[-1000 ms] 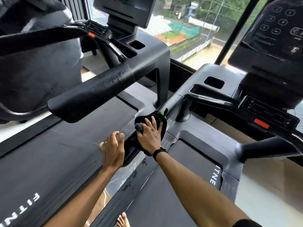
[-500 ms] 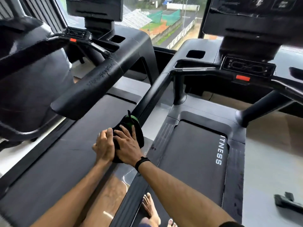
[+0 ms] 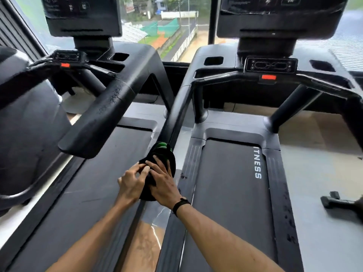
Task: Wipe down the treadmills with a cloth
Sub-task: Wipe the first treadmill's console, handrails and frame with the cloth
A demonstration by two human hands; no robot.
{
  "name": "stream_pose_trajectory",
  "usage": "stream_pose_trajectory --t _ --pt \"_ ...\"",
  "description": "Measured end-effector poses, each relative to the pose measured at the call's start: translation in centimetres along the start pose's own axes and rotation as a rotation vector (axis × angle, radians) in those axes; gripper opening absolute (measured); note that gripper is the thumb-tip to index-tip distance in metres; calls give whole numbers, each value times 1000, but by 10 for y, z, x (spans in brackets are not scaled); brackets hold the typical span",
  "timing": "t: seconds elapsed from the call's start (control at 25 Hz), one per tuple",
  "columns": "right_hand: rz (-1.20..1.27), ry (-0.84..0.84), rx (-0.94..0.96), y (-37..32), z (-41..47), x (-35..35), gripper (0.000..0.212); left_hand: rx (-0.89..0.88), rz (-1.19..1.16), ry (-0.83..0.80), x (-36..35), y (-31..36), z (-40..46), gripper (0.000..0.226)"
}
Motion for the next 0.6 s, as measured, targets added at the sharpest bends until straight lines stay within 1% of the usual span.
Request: stream_pose_trajectory --t 0.12,0.2,0.36,0.44,0.52,0.6 --pt "26 167 -86 -8 -7 -23 62 -91 0 -170 0 -11 6 68" --pt "88 269 -164 -13 -13 -39 65 -151 -93 -249 1 -17 6 68" --pt "209 471 -323 -26 -9 -45 61 -274 -213 -344 5 -2 27 49" --pt "347 625 -435 -26 -11 -48 62 -333 -212 -389 6 16 46 50" --pt "575 775 -557 -20 -7 -48 62 -339 -189 -428 1 29 74 49" --pt "854 883 -680 -11 1 -50 57 -343 -162 -477 -15 40 100 49"
Point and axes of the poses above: each hand's wrist, its own z-axis towards the middle knuckle, its own x-axis out of the back of the hand, y = z × x, the point moved 8 cm from there along z, towards the middle knuckle, and after that the axes turned 2 degrees about -x, right-handed, at the moved point
